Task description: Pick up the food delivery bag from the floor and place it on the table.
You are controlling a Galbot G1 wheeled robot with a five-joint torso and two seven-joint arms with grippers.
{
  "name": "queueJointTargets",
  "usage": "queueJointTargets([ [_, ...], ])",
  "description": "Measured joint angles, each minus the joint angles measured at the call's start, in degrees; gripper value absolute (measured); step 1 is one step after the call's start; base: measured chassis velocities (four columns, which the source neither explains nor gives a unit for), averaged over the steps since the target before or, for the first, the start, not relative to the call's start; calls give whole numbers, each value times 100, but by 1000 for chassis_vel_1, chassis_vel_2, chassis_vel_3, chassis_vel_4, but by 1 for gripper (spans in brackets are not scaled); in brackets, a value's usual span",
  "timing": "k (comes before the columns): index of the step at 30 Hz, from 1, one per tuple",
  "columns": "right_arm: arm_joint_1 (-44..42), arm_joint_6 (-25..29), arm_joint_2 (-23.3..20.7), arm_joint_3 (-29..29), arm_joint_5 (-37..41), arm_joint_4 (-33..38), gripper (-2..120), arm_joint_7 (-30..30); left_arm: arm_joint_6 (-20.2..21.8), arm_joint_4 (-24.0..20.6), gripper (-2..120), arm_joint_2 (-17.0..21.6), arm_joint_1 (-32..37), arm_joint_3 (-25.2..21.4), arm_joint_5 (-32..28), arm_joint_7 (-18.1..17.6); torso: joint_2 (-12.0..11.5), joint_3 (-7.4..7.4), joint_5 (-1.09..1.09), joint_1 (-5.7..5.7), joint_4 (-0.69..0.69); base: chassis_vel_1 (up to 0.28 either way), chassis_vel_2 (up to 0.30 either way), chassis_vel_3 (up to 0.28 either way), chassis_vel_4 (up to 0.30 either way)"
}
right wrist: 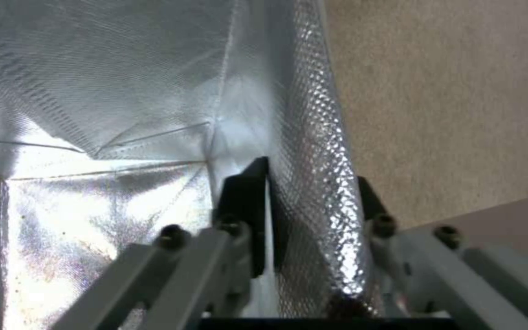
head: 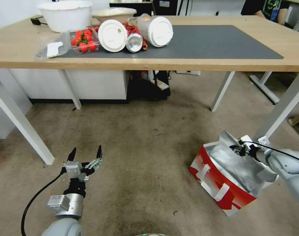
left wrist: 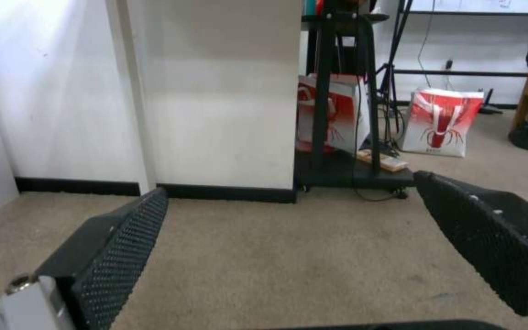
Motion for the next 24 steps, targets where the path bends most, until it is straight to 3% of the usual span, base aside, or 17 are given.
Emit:
queueJointTargets([
  [5,-40,30,-44,26,47,61,0,-30,-8,22,100,-10,-9,6,1,0,0,0,0,0,0,0,0,0,0],
  [17,-319,272,-301,229,800,546,0,-287,-22,30,100,2,-15,8,1,-1,0,0,0,0,0,0,0,0,0],
  [24,-756,755,-934,506,2026,1402,0,-808,-30,31,100,-7,-24,26,1,-2,1,0,0,0,0,0,0,0,0],
])
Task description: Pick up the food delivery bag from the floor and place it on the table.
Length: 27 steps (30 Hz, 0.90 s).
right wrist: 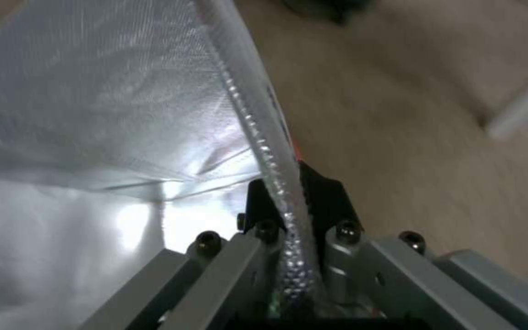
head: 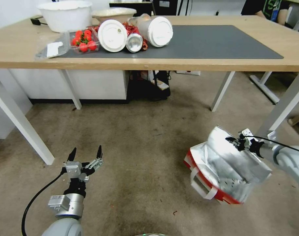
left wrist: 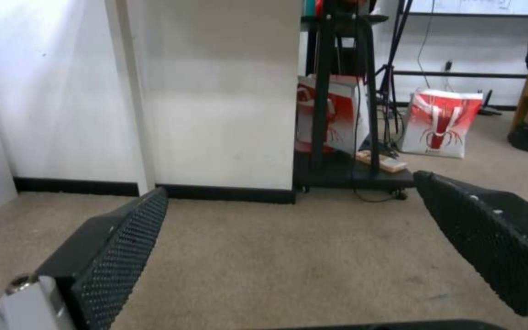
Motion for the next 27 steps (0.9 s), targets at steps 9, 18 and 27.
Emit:
queueJointTargets([
  [9,-374,631,-929,352,1271,1158,0,-845,-25,5,100,-29,-13,26,2,1,0,0,-1,0,0,0,0,0,0],
  [18,-6,498,-1581,326,2204,2299,0,-1113,-33,6,100,-18,-44,35,3,5,0,0,-1,0,1,0,0,0,0],
  [27,-45,446,-2157,427,2612,2582,0,-1407,-41,5,100,-8,-83,50,20,27,0,0,0,0,0,0,0,0,0],
])
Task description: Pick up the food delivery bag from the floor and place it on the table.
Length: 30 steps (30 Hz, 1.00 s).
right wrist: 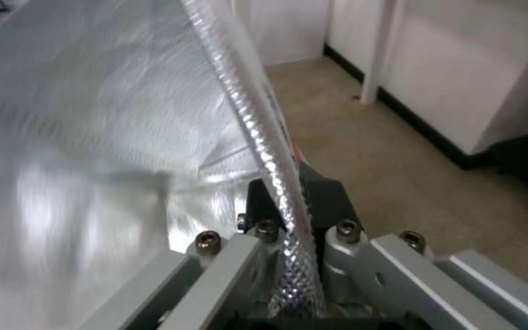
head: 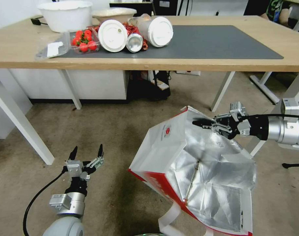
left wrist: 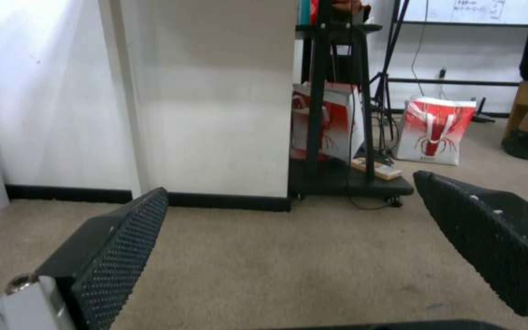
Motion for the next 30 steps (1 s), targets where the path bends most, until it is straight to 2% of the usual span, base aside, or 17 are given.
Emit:
queueJointTargets([
  [10,-183,3,-155,115,77,33,0,-235,-63,5,100,-41,-25,11,14,73,0,0,0,0,0,0,0,0,0],
  [25,-255,1,-37,114,14,-14,0,-254,-161,40,100,-33,-29,-64,-31,249,14,8,1,2,0,0,0,0,0],
  [28,-282,-25,-34,115,14,-7,0,-273,-162,40,100,-33,-21,-64,-32,250,110,95,0,5,0,0,0,0,0],
  [30,-282,-26,-35,115,14,-7,0,-273,-162,40,100,-33,-20,-64,-32,250,115,100,0,5,0,0,0,0,0],
])
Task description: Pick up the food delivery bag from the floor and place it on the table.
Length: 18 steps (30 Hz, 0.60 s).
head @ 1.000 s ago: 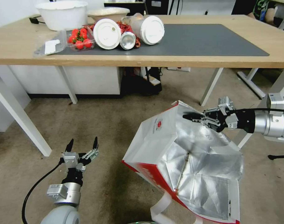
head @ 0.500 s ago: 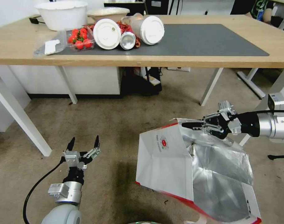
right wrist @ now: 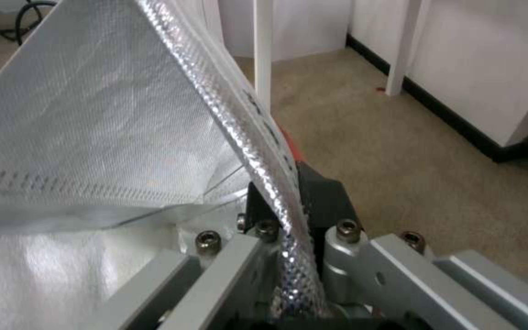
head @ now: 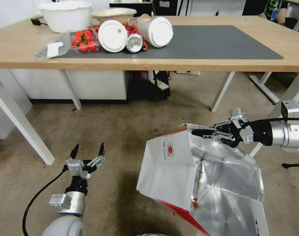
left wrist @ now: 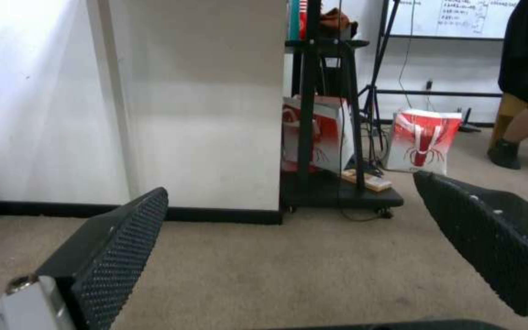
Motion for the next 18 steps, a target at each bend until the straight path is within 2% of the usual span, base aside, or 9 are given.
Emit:
queueJointTargets([
  [3,-17,-16,-22,0,52,24,0,-1,4,-29,100,9,18,-12,-17,0,121,115,0,5,0,0,0,0,0],
  [18,-39,-58,-9,17,119,99,0,2,46,-115,100,18,63,-42,-49,21,470,428,0,46,0,0,0,0,0],
])
